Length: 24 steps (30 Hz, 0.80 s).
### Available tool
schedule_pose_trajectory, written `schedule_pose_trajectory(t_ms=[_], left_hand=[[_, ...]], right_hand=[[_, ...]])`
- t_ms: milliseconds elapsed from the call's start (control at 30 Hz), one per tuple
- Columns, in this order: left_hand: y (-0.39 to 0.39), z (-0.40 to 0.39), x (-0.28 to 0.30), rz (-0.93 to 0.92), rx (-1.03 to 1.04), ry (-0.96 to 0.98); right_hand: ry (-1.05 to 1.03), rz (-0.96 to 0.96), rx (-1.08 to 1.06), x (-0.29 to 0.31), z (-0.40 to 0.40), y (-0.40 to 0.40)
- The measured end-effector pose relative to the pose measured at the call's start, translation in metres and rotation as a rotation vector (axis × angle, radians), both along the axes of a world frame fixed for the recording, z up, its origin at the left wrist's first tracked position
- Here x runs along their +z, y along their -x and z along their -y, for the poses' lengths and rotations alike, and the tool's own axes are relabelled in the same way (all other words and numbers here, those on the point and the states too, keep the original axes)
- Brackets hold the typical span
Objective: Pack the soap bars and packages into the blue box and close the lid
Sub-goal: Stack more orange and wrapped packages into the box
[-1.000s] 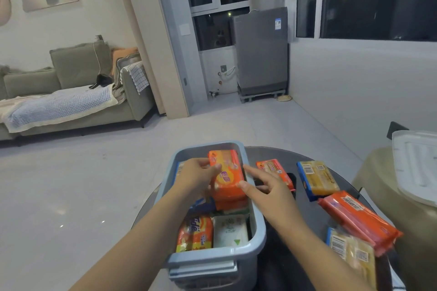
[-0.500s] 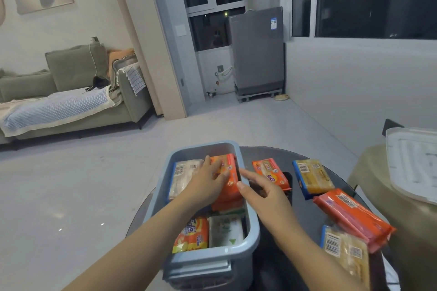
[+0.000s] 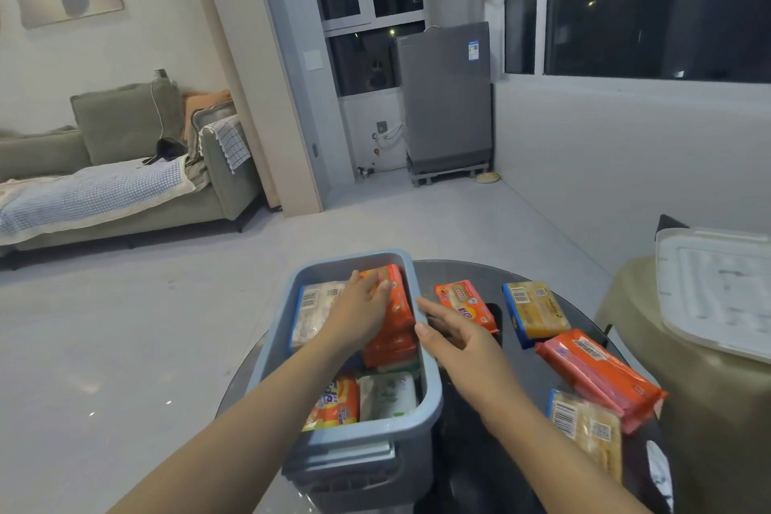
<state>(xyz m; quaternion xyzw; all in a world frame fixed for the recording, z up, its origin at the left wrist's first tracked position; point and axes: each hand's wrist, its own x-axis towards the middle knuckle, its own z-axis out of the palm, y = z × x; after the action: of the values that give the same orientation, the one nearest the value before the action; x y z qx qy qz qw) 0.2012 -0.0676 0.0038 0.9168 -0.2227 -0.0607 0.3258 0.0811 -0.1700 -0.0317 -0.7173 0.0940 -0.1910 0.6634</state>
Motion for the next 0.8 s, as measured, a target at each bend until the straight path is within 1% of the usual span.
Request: schedule_pose_trajectory(t_ms=[67, 167, 267, 333, 433, 567, 667, 700, 767, 800], left_hand=[[0.006, -0.001, 0.006, 0.023, 0.023, 0.088], [0.022, -0.002, 0.017, 0.048, 0.051, 0.139], [0.047, 0.006, 0.024, 0.037, -0.018, 0.218], [0.066, 0.016, 0.023, 0.012, -0.094, 0.292], [0.089, 0.038, 0.016, -0.080, -0.127, 0.410], [0.107, 0.068, 0.004, -0.127, -0.131, 0.442], [0.117, 0.087, -0.010, -0.170, -0.139, 0.474], [0.120, 0.093, -0.017, -0.198, -0.137, 0.469], [0.125, 0.101, -0.035, -0.256, -0.125, 0.423], [0.127, 0.104, -0.045, -0.276, -0.118, 0.375]], right_hand=[[-0.004, -0.013, 0.017, 0.002, 0.002, 0.006], [0.028, -0.051, -0.002, 0.003, 0.009, 0.015], [0.026, -0.084, -0.082, 0.005, 0.025, 0.025], [-0.001, -0.095, -0.140, 0.006, 0.039, 0.032], [-0.032, -0.110, -0.212, 0.007, 0.062, 0.044], [-0.064, -0.162, -0.282, 0.002, 0.093, 0.059], [-0.071, -0.202, -0.297, -0.002, 0.108, 0.068], [-0.018, -0.228, -0.304, -0.004, 0.114, 0.071], [0.249, -0.379, -0.296, -0.010, 0.128, 0.077], [0.369, -0.486, -0.259, -0.012, 0.133, 0.080]])
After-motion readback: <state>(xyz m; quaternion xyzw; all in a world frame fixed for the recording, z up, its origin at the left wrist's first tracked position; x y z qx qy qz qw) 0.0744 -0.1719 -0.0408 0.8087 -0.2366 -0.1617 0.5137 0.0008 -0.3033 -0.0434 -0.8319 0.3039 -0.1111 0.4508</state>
